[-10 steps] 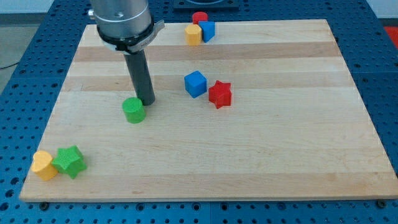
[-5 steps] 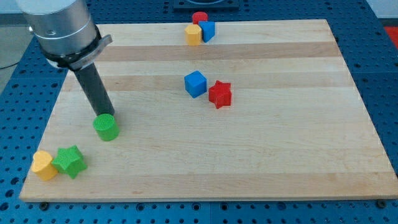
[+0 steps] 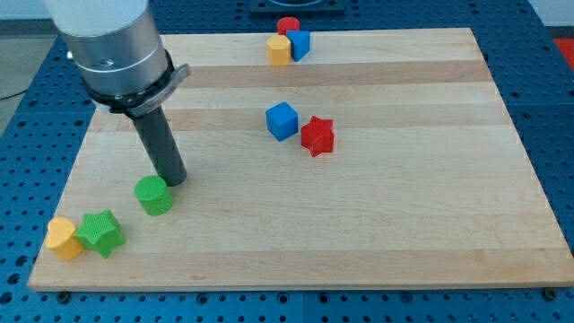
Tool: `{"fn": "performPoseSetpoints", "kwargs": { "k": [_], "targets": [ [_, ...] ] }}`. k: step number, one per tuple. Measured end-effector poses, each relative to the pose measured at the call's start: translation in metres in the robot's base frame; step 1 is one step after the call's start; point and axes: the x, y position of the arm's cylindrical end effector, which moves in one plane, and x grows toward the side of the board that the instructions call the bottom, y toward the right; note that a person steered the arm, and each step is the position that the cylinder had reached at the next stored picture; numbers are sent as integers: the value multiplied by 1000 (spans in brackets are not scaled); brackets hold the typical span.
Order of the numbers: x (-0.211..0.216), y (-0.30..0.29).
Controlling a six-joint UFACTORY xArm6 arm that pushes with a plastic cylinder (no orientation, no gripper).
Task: Push the green circle into the green star
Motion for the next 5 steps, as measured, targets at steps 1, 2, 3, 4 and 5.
{"fn": "performPoseSetpoints", "kwargs": {
  "k": [1,2,3,4,5],
  "targets": [
    [0,0],
    [13,0],
    [33,0],
    [38,0],
    [38,-7]
  ]
}}
